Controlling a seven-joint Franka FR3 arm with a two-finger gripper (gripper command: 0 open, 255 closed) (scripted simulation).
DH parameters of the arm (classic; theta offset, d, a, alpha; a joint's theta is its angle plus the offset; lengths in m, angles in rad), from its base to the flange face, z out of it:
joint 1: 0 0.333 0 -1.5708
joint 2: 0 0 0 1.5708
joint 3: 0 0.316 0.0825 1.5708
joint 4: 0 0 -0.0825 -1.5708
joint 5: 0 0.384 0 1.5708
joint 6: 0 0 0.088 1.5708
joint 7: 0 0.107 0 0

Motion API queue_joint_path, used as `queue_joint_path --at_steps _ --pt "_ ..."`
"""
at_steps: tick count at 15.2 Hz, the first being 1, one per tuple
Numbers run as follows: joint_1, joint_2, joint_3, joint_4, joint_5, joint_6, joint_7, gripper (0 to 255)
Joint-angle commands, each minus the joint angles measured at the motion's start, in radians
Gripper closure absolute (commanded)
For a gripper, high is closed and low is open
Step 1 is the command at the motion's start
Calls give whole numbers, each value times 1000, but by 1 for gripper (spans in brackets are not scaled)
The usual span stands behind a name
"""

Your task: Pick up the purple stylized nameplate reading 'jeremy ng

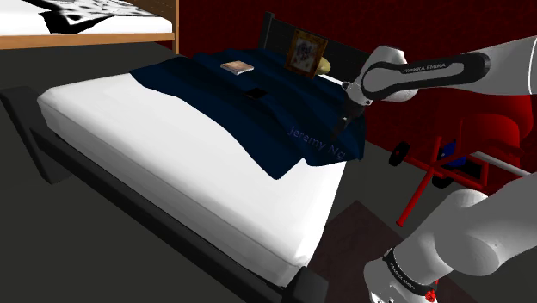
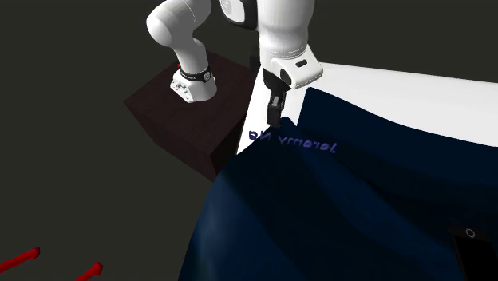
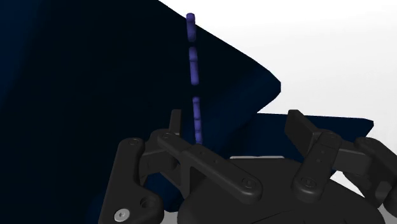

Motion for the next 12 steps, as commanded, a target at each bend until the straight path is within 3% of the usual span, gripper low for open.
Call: queue_joint_path --at_steps 1,5,12 --pt "18 75 -24 19 38 62 -60 0" --pt "45 222 -55 79 141 150 -185 0" --pt "47 290 -57 45 192 244 -228 0"
